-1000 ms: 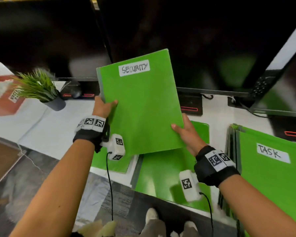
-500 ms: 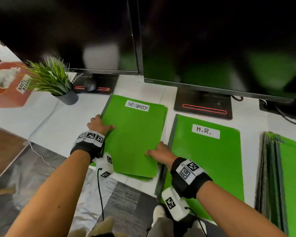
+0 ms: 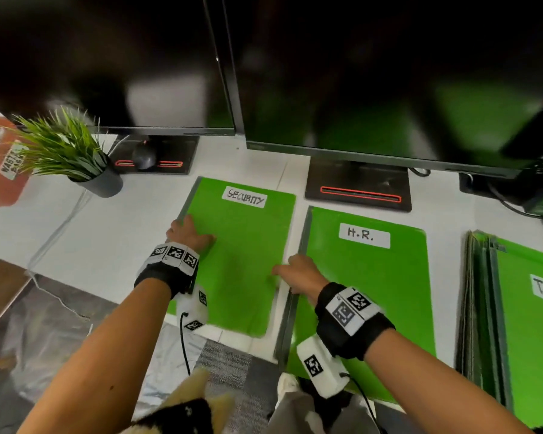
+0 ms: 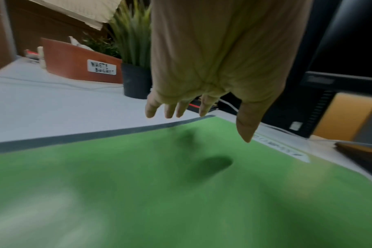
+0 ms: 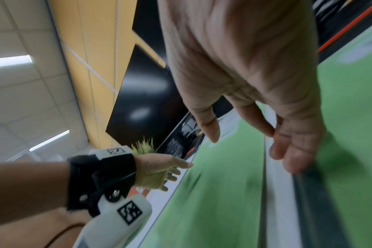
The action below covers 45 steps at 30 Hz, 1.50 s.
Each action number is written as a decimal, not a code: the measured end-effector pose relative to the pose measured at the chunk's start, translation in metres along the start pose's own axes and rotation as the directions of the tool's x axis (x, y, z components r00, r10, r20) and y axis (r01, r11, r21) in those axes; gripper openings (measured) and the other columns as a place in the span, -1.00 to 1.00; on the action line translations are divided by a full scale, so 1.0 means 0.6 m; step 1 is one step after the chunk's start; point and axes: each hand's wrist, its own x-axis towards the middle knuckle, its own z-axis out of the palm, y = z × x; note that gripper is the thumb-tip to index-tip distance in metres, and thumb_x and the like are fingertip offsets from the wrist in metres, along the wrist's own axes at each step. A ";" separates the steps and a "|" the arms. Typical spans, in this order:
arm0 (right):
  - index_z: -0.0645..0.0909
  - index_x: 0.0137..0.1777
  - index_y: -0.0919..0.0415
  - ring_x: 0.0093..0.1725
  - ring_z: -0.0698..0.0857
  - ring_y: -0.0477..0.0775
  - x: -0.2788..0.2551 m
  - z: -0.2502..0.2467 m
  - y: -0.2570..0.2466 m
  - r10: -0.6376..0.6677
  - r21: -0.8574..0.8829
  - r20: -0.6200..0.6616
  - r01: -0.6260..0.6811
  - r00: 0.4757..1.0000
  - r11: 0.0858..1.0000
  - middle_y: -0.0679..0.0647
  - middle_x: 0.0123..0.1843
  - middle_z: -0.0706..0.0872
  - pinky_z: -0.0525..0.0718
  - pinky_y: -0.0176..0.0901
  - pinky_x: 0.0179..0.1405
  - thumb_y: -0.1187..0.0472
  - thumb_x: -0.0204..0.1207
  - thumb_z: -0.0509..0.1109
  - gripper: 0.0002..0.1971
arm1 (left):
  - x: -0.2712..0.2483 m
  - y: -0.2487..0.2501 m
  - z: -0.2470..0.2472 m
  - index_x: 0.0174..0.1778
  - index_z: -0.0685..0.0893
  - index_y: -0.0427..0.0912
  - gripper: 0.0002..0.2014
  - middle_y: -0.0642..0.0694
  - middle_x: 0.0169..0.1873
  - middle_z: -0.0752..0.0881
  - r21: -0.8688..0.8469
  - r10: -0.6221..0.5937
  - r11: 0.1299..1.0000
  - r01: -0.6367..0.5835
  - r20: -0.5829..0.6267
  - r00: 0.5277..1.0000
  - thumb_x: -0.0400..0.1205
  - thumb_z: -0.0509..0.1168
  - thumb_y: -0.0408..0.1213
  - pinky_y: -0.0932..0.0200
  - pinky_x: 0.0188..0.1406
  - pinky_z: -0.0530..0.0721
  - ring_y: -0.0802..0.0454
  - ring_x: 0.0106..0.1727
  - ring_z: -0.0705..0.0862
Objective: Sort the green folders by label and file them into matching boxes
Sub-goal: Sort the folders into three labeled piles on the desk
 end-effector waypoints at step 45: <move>0.20 0.55 -0.02 0.58 0.16 0.13 -0.190 -0.533 0.442 -0.124 -0.290 -0.448 -0.013 0.885 0.957 0.01 0.59 0.21 0.11 0.41 0.50 -0.04 0.28 0.57 -0.12 | -0.468 0.585 0.344 0.40 0.44 -0.28 -0.59 -0.22 0.42 0.48 0.110 0.653 0.489 -0.866 0.612 0.446 0.66 0.23 -0.20 0.10 0.36 0.41 -0.15 0.43 0.45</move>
